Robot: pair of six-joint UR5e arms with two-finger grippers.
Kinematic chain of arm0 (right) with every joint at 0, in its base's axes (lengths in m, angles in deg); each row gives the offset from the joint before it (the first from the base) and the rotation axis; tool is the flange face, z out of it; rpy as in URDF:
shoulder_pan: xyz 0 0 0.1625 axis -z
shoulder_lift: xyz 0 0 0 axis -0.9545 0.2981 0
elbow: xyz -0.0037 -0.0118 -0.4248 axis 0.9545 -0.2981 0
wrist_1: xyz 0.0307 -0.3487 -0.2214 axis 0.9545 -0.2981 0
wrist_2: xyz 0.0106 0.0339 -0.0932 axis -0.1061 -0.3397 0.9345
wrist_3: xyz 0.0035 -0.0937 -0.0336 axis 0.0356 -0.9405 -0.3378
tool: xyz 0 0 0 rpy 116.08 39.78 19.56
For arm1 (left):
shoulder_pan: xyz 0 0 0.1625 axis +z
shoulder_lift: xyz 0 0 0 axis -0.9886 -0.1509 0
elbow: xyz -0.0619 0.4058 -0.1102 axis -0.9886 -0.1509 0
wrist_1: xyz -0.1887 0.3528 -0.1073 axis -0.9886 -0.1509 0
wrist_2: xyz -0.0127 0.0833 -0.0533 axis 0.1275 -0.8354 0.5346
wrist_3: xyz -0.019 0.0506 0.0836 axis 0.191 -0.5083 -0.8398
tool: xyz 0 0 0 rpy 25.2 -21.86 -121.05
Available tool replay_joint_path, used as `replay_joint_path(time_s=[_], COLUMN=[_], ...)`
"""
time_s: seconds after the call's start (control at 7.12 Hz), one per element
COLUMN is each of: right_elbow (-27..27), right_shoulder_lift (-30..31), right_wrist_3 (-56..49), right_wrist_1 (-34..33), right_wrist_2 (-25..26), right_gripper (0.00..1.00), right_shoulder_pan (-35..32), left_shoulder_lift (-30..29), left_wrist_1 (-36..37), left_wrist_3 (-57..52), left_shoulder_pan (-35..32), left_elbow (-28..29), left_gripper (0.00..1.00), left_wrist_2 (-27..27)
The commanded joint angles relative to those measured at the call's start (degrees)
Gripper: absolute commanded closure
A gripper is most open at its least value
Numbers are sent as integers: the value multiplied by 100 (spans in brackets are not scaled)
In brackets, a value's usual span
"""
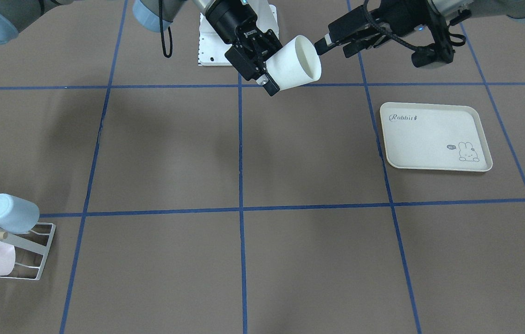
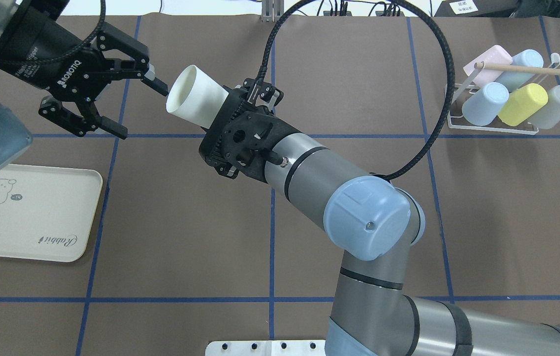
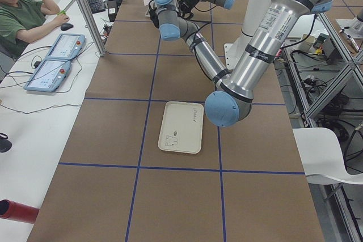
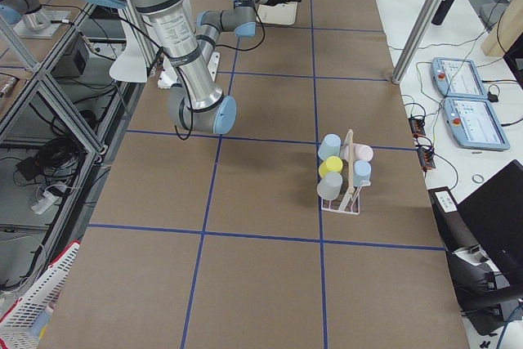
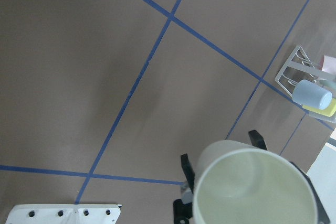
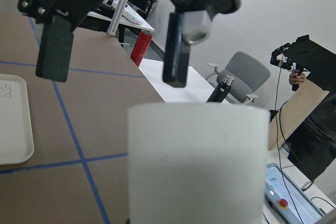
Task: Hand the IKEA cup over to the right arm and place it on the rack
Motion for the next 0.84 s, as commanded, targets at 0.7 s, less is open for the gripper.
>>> replay_joint_path(time_s=[0.7], right_elbow=[1009], right_shoulder_lift=[13], right_wrist_3=[-1680], right_wrist_1=[-4758], right_wrist_2=[-1559], right_gripper=[63], right_shoulder_pan=[-1582], left_shoulder_lift=[1438], left_wrist_1=[643], left_wrist_3=[-3656], left_shoulder_pan=[-340], left_elbow=[69], left_gripper=[0], left_wrist_2=[-1255])
